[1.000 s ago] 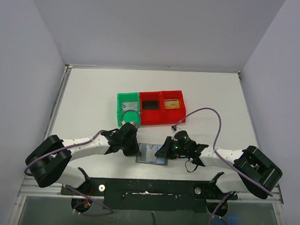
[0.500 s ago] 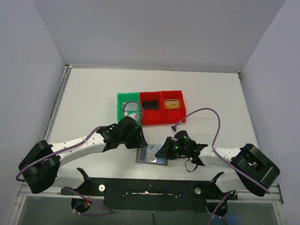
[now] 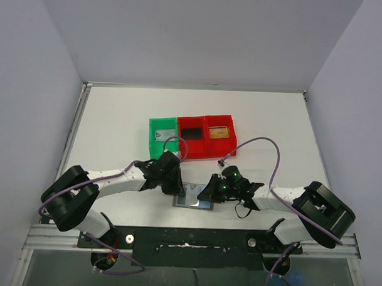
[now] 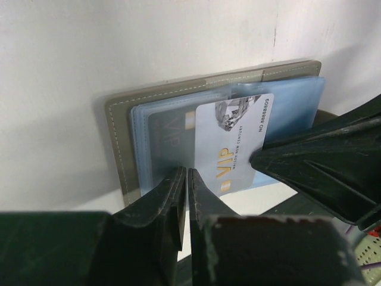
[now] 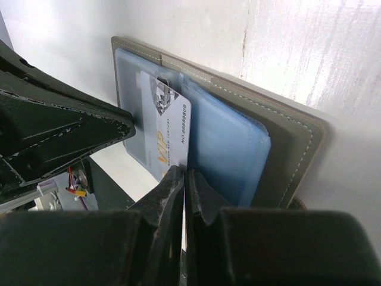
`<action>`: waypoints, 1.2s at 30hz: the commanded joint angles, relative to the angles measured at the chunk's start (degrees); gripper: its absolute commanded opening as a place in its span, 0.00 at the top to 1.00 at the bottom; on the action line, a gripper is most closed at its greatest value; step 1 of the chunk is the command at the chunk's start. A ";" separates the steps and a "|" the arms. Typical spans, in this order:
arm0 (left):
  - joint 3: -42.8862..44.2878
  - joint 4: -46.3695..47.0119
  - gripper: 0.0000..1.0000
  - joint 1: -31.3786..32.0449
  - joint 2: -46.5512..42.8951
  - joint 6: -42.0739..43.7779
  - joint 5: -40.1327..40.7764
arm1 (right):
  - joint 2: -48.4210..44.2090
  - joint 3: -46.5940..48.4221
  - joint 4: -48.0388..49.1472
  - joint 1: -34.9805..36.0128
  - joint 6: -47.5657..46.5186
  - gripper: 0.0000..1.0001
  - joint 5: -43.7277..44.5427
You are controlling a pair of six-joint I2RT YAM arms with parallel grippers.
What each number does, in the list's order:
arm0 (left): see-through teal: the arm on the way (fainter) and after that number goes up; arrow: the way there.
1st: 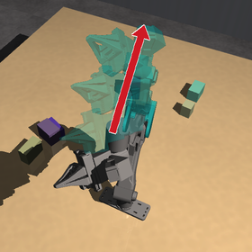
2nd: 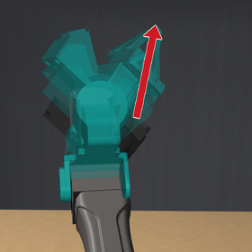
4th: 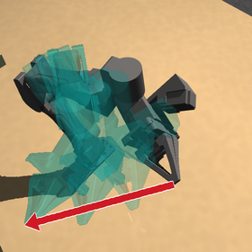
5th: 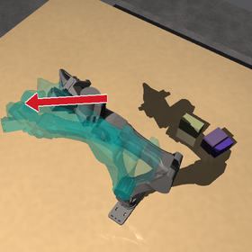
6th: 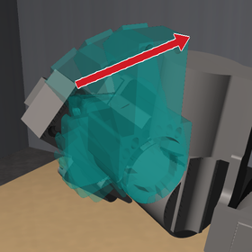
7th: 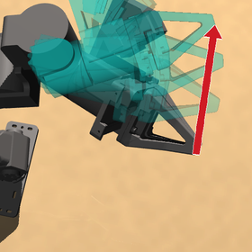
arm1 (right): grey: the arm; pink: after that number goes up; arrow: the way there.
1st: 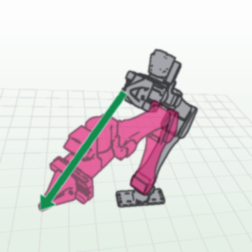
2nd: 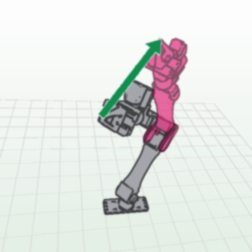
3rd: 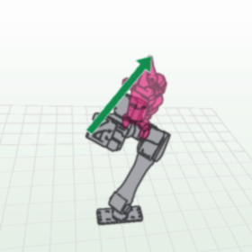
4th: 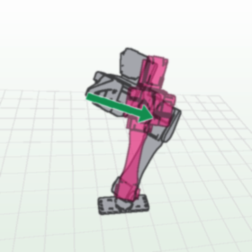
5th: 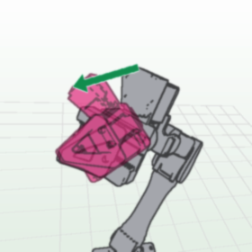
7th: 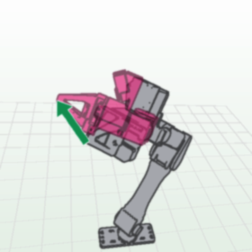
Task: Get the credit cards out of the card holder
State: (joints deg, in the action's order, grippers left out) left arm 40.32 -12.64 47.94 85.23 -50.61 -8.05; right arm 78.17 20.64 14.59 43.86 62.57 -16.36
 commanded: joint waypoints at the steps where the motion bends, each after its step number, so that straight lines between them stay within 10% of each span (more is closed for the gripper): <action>1: -0.86 -1.16 0.95 -0.09 -0.68 0.64 1.22 | 0.66 1.57 3.52 -0.43 0.35 0.99 -0.68; 11: -0.20 -2.49 0.99 0.04 0.67 1.52 1.61 | 3.86 0.01 8.63 -1.06 3.84 0.70 0.62; 20: -0.50 -2.98 1.00 -0.04 0.29 1.31 1.97 | 9.10 -8.12 31.91 -0.97 9.47 0.84 -3.13; 25: -0.12 -3.43 1.00 -0.09 0.20 1.54 1.96 | 7.47 -7.95 30.06 -1.05 8.92 1.00 -2.17; 36: -0.82 1.06 1.00 -0.22 0.12 1.92 -2.05 | 0.10 -7.21 14.73 -3.21 4.12 0.93 -0.28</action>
State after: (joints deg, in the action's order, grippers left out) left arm 40.01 -12.60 47.90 85.12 -50.26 -8.43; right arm 79.75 11.49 34.09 40.95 69.78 -18.00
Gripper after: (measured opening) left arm 0.010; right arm 0.037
